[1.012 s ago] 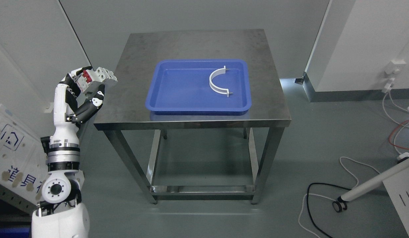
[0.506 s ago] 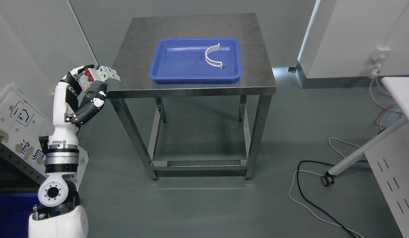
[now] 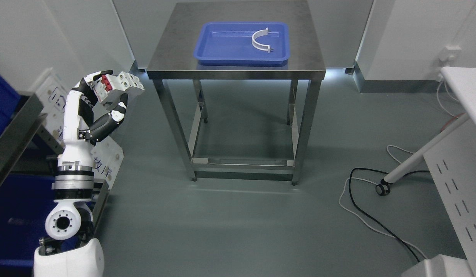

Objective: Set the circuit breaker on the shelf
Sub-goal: 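Hold the breaker raised in the left hand while turning toward the bin shelf, then lower the left hand with the breaker into the upper blue bin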

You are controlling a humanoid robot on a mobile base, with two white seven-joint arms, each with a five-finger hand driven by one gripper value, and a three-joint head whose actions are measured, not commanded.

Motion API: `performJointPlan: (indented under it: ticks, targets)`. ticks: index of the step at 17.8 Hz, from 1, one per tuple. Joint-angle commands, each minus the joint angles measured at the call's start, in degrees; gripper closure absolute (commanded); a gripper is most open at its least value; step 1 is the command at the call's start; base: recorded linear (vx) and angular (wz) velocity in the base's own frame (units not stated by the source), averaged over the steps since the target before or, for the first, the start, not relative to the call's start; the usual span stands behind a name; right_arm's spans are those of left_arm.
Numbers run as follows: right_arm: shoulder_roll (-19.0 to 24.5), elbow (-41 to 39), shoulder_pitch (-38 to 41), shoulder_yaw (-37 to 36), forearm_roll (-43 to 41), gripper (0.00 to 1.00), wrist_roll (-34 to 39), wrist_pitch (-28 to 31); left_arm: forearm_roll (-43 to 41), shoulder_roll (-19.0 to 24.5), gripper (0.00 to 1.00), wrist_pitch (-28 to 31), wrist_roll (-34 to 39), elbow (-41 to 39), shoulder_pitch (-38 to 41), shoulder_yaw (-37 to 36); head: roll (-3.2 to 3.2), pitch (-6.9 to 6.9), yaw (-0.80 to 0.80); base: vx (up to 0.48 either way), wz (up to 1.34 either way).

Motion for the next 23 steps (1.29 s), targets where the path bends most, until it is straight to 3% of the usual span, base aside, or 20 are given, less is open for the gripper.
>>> performJointPlan:
  ticks: [1, 11, 14, 20, 23]
  targets:
    - [-1.0, 0.0, 0.0, 1.1, 0.0, 0.0, 0.0, 1.8, 0.0, 1.0, 0.84, -0.6, 0.2, -1.3, 0.0, -3.1, 0.0, 0.0, 0.0, -0.306, 0.46]
    - [-1.0, 0.0, 0.0, 1.1, 0.0, 0.0, -0.1, 1.8, 0.0, 1.0, 0.84, -6.5, 0.4, -2.4, -0.3, -4.4, 0.0, 0.0, 0.0, -0.22, 0.85]
    - [-1.0, 0.0, 0.0, 1.1, 0.0, 0.0, -0.1, 1.8, 0.0, 1.0, 0.84, -7.4, -0.6, -3.4, -3.5, -6.5, 0.0, 0.0, 0.0, -0.08, 1.3]
    - [-1.0, 0.0, 0.0, 1.1, -0.1, 0.0, 0.0, 1.8, -0.6, 1.0, 0.84, -3.6, -0.8, -3.0, -5.6, -5.2, 0.0, 0.0, 0.0, 0.025, 1.22]
    - [-1.0, 0.0, 0.0, 1.1, -0.1, 0.0, 0.0, 1.7, -1.0, 6.0, 0.84, -0.2, -1.0, -0.4, -7.6, -5.2, 0.0, -0.02, 0.0, 0.088, 0.8]
